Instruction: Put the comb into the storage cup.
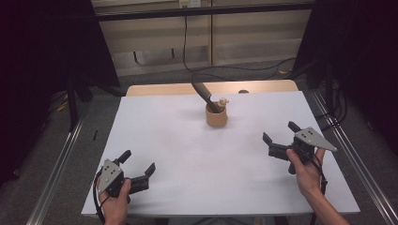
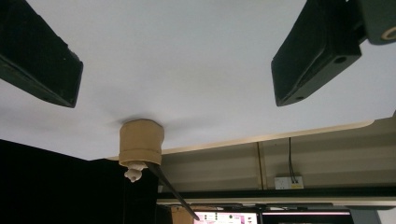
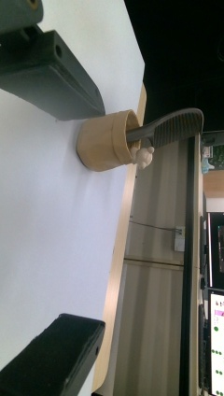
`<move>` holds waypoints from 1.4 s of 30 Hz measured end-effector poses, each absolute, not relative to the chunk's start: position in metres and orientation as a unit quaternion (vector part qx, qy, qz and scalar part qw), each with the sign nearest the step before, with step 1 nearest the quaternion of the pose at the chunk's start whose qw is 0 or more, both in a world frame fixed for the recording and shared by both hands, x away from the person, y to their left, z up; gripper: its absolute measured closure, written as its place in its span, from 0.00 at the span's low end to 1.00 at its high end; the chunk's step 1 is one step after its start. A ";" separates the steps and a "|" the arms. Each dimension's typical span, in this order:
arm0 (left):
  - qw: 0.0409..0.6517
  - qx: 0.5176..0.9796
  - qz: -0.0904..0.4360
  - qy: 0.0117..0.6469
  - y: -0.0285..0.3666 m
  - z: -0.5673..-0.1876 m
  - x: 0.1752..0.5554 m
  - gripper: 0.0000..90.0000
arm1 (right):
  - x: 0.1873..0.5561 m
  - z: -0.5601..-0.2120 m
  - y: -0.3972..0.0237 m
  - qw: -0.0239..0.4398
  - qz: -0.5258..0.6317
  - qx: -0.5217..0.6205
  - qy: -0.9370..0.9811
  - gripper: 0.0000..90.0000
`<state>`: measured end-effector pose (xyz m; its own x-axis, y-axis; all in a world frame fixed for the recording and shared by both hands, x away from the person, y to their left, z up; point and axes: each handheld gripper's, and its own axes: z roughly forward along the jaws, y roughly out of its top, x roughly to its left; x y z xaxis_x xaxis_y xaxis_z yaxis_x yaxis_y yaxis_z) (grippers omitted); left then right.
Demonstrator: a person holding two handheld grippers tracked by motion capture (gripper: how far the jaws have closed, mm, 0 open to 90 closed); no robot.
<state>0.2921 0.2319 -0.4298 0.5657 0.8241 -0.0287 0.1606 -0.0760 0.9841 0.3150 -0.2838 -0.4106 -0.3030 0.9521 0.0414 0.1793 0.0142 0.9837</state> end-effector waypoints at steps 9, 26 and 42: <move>0.568 0.672 0.298 0.370 0.231 -0.430 0.291 0.03 | 0.298 -0.416 -0.294 0.372 0.514 0.486 0.602 0.00; 0.568 0.669 0.304 0.371 0.232 -0.429 0.287 0.03 | 0.267 -0.425 -0.304 0.393 0.518 0.479 0.590 0.00; 0.568 0.664 0.308 0.377 0.231 -0.429 0.285 0.03 | 0.249 -0.434 -0.316 0.393 0.505 0.484 0.596 0.00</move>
